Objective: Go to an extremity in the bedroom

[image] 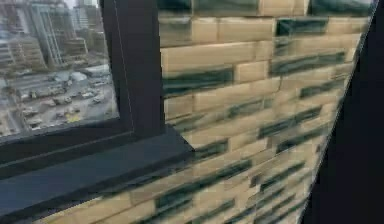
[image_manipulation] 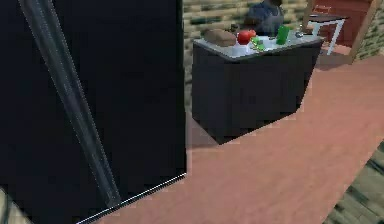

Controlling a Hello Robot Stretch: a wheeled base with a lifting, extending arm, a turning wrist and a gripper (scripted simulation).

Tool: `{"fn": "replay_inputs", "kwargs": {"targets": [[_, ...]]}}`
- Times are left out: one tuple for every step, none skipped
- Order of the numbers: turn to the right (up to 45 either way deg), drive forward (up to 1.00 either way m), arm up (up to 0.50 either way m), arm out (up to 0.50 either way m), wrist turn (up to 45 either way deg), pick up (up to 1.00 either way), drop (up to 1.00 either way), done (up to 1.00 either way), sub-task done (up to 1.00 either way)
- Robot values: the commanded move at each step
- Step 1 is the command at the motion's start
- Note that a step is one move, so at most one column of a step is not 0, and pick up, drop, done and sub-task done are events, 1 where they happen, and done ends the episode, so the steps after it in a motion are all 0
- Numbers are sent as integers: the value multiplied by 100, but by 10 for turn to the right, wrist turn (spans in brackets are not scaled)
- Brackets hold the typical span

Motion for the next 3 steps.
{"fn": "replay_inputs", "kwargs": {"targets": [[450, 0, 0, 0, 0, 0, 0, 0, 0], [450, 0, 0, 0, 0, 0, 0, 0, 0], [300, 0, 0, 0, 0, 0, 0, 0, 0]]}}
